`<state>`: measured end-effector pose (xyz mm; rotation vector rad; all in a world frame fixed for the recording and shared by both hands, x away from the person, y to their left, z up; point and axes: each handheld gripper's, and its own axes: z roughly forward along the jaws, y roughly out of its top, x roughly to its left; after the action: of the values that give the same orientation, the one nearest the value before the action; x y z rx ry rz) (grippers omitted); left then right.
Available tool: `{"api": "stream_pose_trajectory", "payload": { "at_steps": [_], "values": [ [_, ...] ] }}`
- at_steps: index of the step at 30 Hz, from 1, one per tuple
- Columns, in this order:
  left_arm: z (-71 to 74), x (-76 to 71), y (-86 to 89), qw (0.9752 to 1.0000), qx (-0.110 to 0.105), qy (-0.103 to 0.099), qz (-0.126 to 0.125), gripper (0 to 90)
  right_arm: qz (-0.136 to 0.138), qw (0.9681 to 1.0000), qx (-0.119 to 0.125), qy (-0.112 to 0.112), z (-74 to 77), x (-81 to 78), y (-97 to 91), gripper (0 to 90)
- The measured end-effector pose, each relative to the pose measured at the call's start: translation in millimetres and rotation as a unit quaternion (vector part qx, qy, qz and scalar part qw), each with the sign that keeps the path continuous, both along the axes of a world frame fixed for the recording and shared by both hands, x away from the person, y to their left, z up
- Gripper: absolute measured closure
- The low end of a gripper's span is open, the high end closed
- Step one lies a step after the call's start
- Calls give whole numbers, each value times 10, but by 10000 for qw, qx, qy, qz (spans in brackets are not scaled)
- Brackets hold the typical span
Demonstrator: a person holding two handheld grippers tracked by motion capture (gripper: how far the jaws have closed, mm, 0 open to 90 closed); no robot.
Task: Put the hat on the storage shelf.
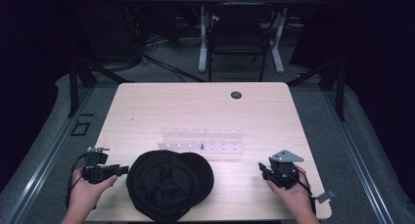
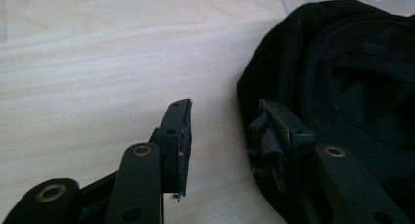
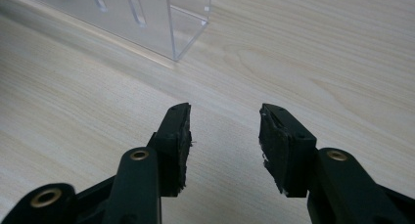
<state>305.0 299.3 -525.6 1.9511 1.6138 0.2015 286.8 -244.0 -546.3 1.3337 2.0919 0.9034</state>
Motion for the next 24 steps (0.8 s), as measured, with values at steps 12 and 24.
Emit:
{"api": "stream_pose_trajectory", "payload": {
  "at_steps": [12,24],
  "values": [
    [104,-26,10,9986,-197,490,60,549,-27,10000,22,19,8,-7,-16,546],
    [102,-62,-35,9955,-355,871,66,562,-27,10000,71,15,7,-5,-22,546]
  ]
}}
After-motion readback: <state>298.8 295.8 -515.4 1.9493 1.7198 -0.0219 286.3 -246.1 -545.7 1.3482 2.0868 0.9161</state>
